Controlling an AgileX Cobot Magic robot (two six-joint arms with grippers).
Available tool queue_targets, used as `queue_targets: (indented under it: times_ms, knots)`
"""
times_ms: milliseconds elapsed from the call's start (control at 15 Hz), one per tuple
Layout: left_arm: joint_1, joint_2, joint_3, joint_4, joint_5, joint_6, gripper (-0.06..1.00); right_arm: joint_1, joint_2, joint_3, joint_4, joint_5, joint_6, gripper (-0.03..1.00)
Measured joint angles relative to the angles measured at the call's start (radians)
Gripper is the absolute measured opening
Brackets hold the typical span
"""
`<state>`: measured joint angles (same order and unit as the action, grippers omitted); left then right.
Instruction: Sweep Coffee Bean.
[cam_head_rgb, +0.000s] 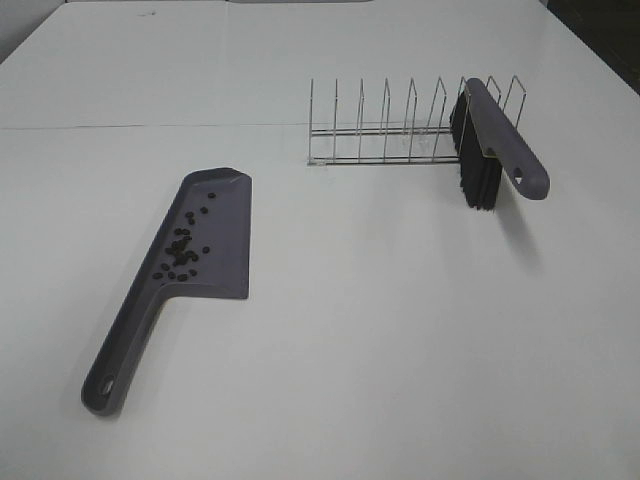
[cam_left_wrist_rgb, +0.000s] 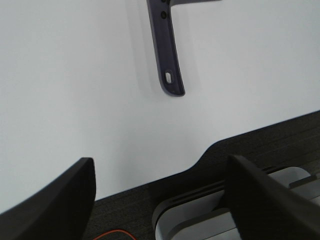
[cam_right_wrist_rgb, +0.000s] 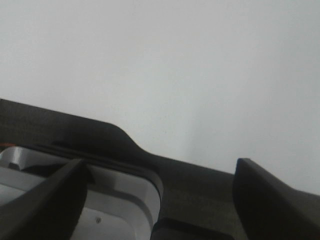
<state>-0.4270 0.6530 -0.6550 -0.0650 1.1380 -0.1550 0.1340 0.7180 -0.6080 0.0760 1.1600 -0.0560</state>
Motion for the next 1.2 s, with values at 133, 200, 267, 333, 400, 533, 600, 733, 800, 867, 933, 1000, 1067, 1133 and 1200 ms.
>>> queue_targets:
  times_ms: [133,200,267,333,400,533,600,733,800,867,933,1000,1067,1133,1200]
  knots:
    - [0.0,-0.054,0.027,-0.018,0.001,0.08,0.67,0.0,-0.194,0.005,0.0,0.001,-0.031,0.75]
    - [0.0,-0.083,0.041,-0.036,0.001,0.105,0.67,0.0,-0.29,0.005,0.0,0.001,-0.042,0.75]
    - [0.0,-0.11,0.057,-0.056,0.002,0.117,0.67,0.0,-0.368,0.005,0.0,0.001,-0.055,0.75]
    - [0.0,-0.142,0.08,-0.075,0.002,0.131,0.67,0.0,-0.438,0.005,0.0,0.001,-0.064,0.75]
    - [0.0,-0.159,0.092,-0.084,0.002,0.138,0.67,0.0,-0.473,0.005,0.0,0.001,-0.067,0.75]
    - [0.0,-0.237,0.12,-0.104,-0.002,0.155,0.67,0.0,-0.609,0.039,0.006,-0.014,-0.088,0.75]
    - [0.0,-0.25,0.121,-0.108,-0.006,0.155,0.67,0.0,-0.629,0.054,0.011,-0.022,-0.088,0.75]
    - [0.0,-0.298,0.129,-0.115,-0.023,0.162,0.67,0.0,-0.676,0.08,0.016,-0.044,-0.088,0.75]
    - [0.0,-0.313,0.131,-0.115,-0.03,0.17,0.67,0.0,-0.677,0.083,0.016,-0.053,-0.088,0.75]
    - [0.0,-0.321,0.136,-0.114,-0.039,0.2,0.67,0.0,-0.679,0.093,0.017,-0.066,-0.088,0.75]
    - [0.0,-0.326,0.155,-0.114,-0.068,0.239,0.67,0.0,-0.679,0.099,0.017,-0.081,-0.088,0.75]
    - [0.0,-0.327,0.157,-0.114,-0.074,0.243,0.67,0.0,-0.679,0.101,0.017,-0.082,-0.088,0.75]
    - [0.0,-0.328,0.157,-0.113,-0.074,0.245,0.67,0.0,-0.679,0.101,0.017,-0.083,-0.088,0.75]
    - [0.0,-0.328,0.157,-0.105,-0.074,0.245,0.67,0.0,-0.679,0.101,0.017,-0.083,-0.088,0.75]
    - [0.0,-0.328,0.157,-0.091,-0.074,0.245,0.67,0.0,-0.679,0.101,0.017,-0.083,-0.088,0.75]
